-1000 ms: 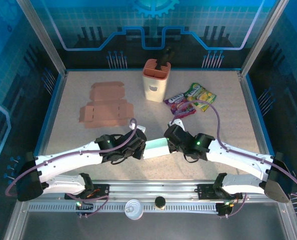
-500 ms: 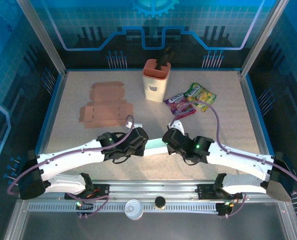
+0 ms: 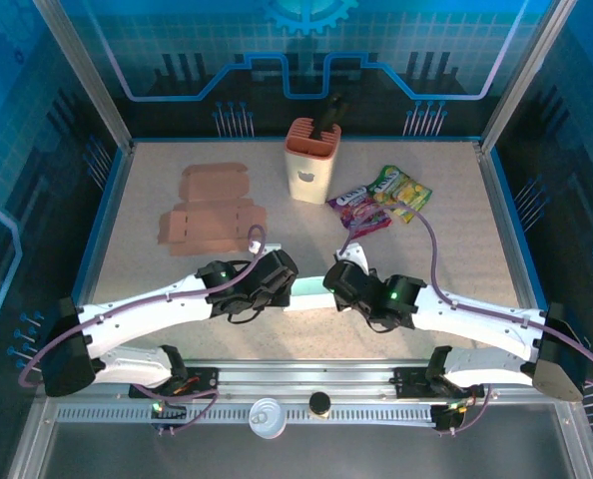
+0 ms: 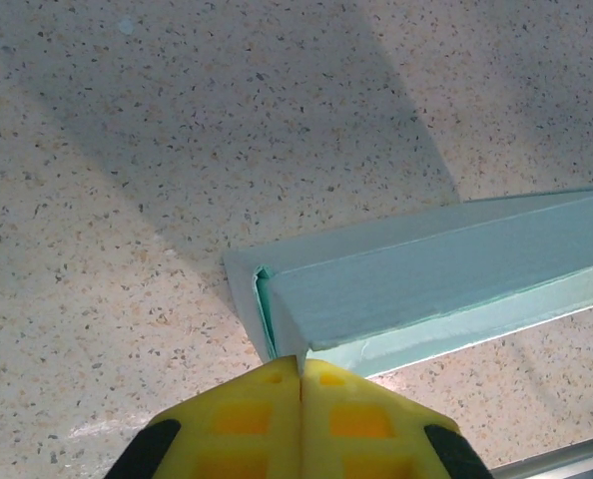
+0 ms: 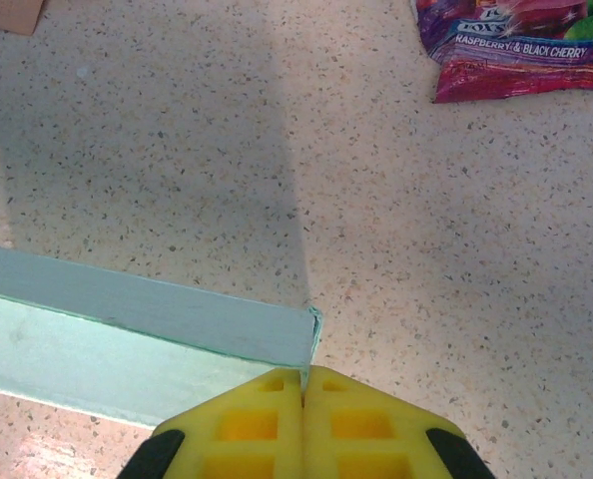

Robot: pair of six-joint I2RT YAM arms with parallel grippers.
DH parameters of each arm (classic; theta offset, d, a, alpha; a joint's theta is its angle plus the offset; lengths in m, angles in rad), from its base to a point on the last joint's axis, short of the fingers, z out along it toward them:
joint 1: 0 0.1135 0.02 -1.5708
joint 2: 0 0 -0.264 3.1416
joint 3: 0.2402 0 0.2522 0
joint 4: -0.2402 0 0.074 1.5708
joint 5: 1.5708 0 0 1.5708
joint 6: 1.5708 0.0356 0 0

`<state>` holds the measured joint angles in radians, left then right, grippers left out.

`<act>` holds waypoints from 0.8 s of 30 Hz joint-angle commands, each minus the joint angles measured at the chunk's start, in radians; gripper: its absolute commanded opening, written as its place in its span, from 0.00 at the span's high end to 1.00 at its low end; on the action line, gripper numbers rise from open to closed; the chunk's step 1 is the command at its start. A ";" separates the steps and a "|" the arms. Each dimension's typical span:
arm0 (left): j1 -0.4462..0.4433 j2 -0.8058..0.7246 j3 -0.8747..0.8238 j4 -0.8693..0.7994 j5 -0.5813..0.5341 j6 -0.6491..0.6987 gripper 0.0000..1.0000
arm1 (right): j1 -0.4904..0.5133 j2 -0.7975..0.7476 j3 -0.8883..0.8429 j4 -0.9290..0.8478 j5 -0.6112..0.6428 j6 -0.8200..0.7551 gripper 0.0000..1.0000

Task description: Fold the paper box

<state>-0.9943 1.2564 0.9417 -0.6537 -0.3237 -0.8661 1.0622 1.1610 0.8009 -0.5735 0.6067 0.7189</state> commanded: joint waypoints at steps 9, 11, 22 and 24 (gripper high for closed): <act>0.003 0.003 -0.029 0.107 0.016 0.053 1.00 | 0.021 -0.037 -0.057 0.105 0.004 -0.022 1.00; 0.003 0.003 -0.035 0.111 0.014 0.065 1.00 | 0.022 -0.037 -0.063 0.110 0.004 -0.025 1.00; -0.021 -0.004 -0.120 0.192 -0.011 0.101 1.00 | 0.022 -0.040 -0.097 0.120 0.003 -0.020 1.00; -0.031 -0.009 -0.122 0.186 -0.026 0.096 1.00 | 0.022 -0.045 -0.100 0.115 -0.005 -0.012 1.00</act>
<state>-1.0035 1.2541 0.8459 -0.5095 -0.3630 -0.7830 1.0622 1.1309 0.7197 -0.4736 0.6331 0.6998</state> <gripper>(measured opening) 0.052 0.041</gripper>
